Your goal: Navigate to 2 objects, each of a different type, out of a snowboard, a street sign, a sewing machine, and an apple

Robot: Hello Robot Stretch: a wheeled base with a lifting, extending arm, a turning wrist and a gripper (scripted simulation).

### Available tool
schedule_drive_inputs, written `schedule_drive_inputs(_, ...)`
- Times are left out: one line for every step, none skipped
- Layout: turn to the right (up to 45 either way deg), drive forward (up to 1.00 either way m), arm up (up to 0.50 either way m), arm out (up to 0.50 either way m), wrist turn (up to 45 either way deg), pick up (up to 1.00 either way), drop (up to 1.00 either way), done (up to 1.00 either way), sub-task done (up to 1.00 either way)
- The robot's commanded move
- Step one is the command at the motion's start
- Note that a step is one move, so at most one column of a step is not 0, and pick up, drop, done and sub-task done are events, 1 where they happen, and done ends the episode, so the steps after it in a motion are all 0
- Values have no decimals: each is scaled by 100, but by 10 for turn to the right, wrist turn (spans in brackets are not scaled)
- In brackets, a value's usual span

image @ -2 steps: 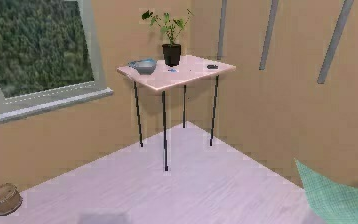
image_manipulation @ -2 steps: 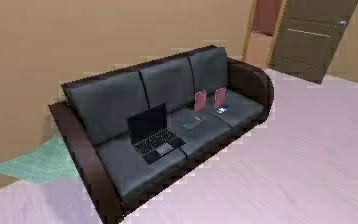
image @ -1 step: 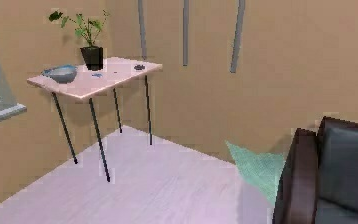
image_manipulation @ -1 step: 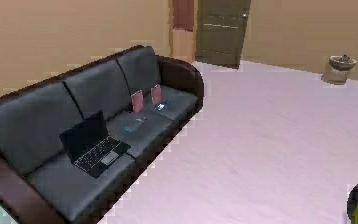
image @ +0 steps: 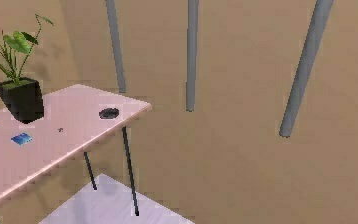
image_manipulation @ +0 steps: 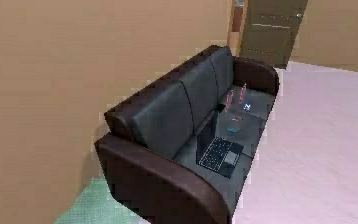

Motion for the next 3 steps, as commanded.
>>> schedule_drive_inputs(0, 0, 0, 0, 0, 0, 0, 0, 100)
schedule_drive_inputs(-450, 0, 0, 0, 0, 0, 0, 0, 0)
schedule_drive_inputs(-450, 0, 0, 0, 0, 0, 0, 0, 0)
